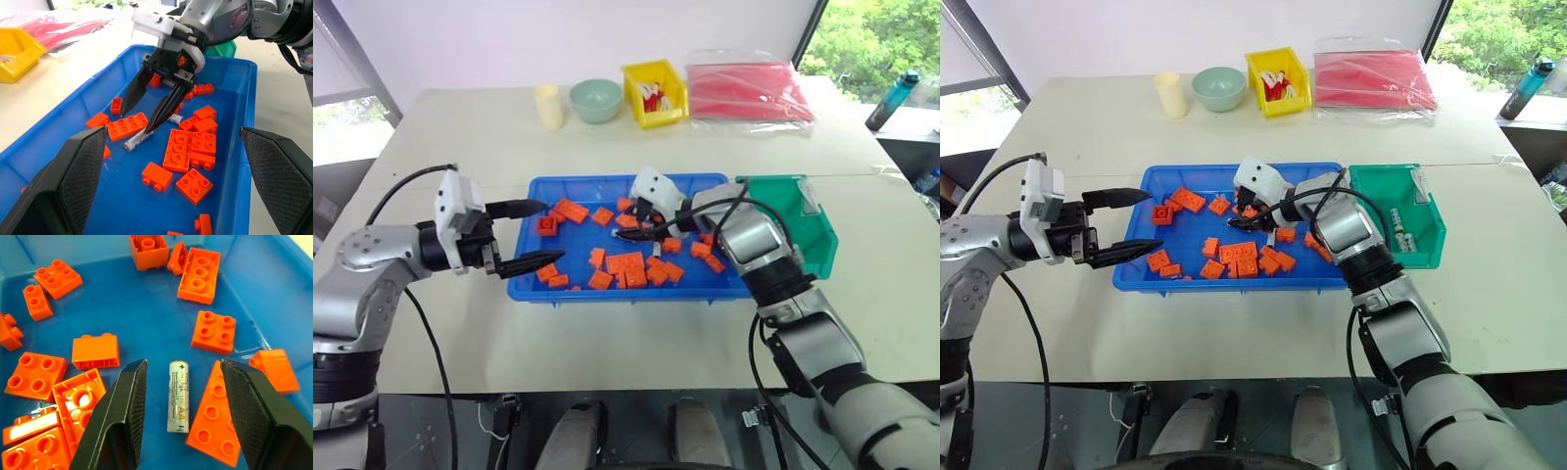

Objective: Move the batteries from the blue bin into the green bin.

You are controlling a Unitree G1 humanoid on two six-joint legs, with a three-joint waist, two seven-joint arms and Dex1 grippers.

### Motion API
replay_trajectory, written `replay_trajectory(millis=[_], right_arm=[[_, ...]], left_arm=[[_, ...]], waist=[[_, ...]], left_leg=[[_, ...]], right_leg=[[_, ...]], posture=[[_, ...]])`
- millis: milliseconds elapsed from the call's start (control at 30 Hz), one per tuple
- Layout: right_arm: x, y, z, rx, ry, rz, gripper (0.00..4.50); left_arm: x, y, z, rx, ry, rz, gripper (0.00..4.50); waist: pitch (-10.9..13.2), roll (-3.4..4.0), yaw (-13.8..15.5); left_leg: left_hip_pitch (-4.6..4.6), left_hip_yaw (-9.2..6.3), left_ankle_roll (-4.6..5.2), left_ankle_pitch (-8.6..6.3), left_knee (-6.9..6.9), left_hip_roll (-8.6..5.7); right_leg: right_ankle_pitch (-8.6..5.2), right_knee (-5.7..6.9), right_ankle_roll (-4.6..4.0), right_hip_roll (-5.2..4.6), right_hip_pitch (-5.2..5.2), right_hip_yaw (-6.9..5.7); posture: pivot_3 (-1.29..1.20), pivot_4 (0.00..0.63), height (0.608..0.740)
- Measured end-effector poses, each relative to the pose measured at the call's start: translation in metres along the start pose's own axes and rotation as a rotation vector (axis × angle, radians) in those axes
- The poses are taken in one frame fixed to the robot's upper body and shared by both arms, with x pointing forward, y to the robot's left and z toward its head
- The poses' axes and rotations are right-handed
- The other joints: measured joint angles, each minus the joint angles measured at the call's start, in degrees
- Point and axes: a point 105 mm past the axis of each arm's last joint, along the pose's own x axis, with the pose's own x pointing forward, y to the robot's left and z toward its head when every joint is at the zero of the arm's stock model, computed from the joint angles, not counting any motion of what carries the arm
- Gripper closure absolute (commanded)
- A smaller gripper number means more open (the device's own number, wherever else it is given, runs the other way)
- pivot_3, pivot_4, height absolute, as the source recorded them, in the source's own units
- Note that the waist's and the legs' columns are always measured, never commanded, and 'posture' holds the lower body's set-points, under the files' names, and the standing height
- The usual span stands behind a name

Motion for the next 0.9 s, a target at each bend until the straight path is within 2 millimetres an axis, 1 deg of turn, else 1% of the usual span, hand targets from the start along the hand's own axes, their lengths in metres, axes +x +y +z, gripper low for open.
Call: replay_trajectory(millis=[200,367,500,533,567,600,633,667,700,800,867,900], right_arm=[[0.017,0.011,-0.012,0.027,0.018,0.029,2.10],[0.024,0.010,-0.025,0.042,0.043,0.026,2.10],[0.024,0.007,-0.025,0.031,0.038,0.022,2.10],[0.024,0.007,-0.026,0.029,0.038,0.022,2.60],[0.024,0.007,-0.026,0.026,0.037,0.022,2.89],[0.024,0.007,-0.026,0.024,0.036,0.025,3.33],[0.024,0.008,-0.026,0.022,0.036,0.027,3.89],[0.023,0.009,-0.027,0.021,0.035,0.028,4.32],[0.023,0.009,-0.027,0.017,0.034,0.030,4.40],[0.015,0.012,-0.029,0.027,0.038,0.032,4.40],[0.002,0.016,-0.027,0.072,0.025,0.038,4.40],[-0.006,0.017,-0.022,0.097,0.006,0.038,4.40]], left_arm=[[0.000,0.001,-0.001,-0.001,0.006,0.005,0.00],[-0.001,0.001,-0.002,-0.002,0.007,0.006,0.00],[-0.001,0.001,-0.002,-0.002,0.007,0.006,0.00],[-0.001,0.001,-0.002,-0.003,0.007,0.007,0.00],[-0.001,0.001,-0.002,-0.003,0.007,0.007,0.00],[-0.001,0.001,-0.002,-0.003,0.008,0.008,0.00],[-0.001,0.001,-0.002,-0.003,0.007,0.008,0.00],[-0.001,0.001,-0.002,-0.003,0.007,0.009,0.00],[0.000,0.001,-0.002,-0.003,0.006,0.010,0.00],[0.001,0.000,-0.003,-0.009,-0.003,0.008,0.00],[0.003,-0.002,-0.004,-0.016,-0.011,-0.001,0.00],[0.004,-0.003,-0.005,-0.021,-0.015,-0.006,0.00]], waist=[[0.00,0.00,-0.04],[0.00,0.00,-0.03],[0.00,0.00,-0.09],[0.00,0.00,-0.07],[0.00,0.00,-0.06],[0.00,0.00,-0.05],[0.00,0.00,-0.03],[0.00,0.00,0.00],[0.00,0.00,0.01],[0.00,0.00,0.07],[0.00,0.00,0.16],[0.00,0.00,0.13]], left_leg=[[0.00,0.00,0.00,0.00,0.00,0.00],[0.00,-0.01,0.00,0.00,0.00,0.00],[0.00,-0.01,0.00,0.00,0.00,0.00],[0.00,-0.01,0.00,0.00,0.01,0.00],[0.00,-0.01,0.00,0.00,0.01,0.00],[0.00,-0.01,0.00,0.00,0.01,0.00],[0.00,-0.02,0.00,0.00,0.01,0.00],[0.00,-0.02,0.00,0.00,0.01,0.00],[0.00,-0.02,0.00,0.00,0.01,0.00],[0.00,-0.03,0.00,0.00,0.02,-0.01],[-0.03,-0.03,0.00,0.00,0.02,-0.02],[-0.03,-0.02,0.00,0.00,0.03,-0.02]], right_leg=[[0.00,0.00,0.00,0.00,0.00,0.00],[0.00,0.00,0.00,0.00,0.00,0.00],[0.00,0.00,0.00,0.02,0.00,0.00],[0.00,0.00,0.00,0.02,0.01,0.00],[0.00,0.00,0.00,0.01,0.01,0.00],[0.00,0.00,0.00,0.01,0.01,0.00],[0.00,0.00,0.00,0.02,0.02,0.00],[0.00,0.00,0.00,0.02,0.02,0.00],[0.00,0.00,0.00,0.01,0.02,0.00],[0.00,0.00,0.00,0.01,0.02,0.00],[0.00,0.00,0.00,0.00,0.02,0.00],[0.00,0.00,0.00,0.00,0.02,0.00]], posture=[[0.00,0.150,0.737],[0.00,0.150,0.737],[0.00,0.150,0.737],[0.00,0.150,0.737],[0.00,0.150,0.737],[0.00,0.150,0.737],[0.00,0.150,0.737],[0.00,0.150,0.737],[0.00,0.150,0.737],[0.00,0.150,0.737],[0.00,0.150,0.737],[0.00,0.150,0.737]])
